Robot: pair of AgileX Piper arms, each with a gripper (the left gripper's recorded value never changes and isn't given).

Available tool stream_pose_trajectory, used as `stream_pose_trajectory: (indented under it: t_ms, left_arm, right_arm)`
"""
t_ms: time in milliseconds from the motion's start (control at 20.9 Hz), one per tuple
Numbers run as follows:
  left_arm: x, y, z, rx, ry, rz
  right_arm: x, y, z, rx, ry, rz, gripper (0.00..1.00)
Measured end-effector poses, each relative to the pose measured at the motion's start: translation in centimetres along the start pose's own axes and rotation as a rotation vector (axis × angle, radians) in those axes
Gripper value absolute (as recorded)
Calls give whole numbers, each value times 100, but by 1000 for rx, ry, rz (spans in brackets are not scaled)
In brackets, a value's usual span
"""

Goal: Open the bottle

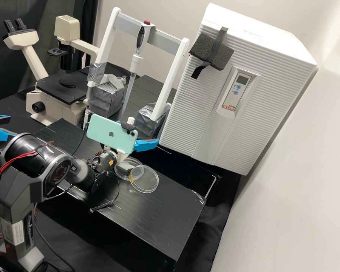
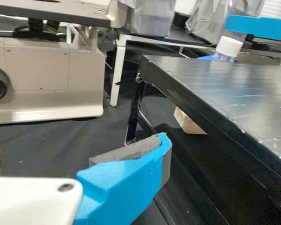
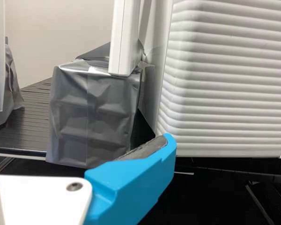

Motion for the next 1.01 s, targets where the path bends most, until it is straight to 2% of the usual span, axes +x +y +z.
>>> stream_pose_trajectory:
  t_ms: [431, 623, 671, 766, 910, 1006]
  left_arm:
    - [6, -9, 9, 2, -5, -5]
    - [6, -9, 9, 2, -5, -5]
    - [6, -9, 9, 2, -5, -5]
    - [6, -9, 9, 2, -5, -5]
    - [34, 30, 1, 11, -9, 7]
    - [35, 37, -6, 12, -7, 11]
  right_arm:
    - [-13, 15, -14, 0, 4, 5, 100]
    - [-173, 127, -135, -5, 47, 35, 100]
    - [-214, 149, -159, 2, 55, 41, 100]
    - [-309, 131, -237, 22, 86, 31, 100]
    - [-366, 46, -328, 29, 127, 2, 100]
    - [-370, -24, -350, 31, 136, -24, 100]
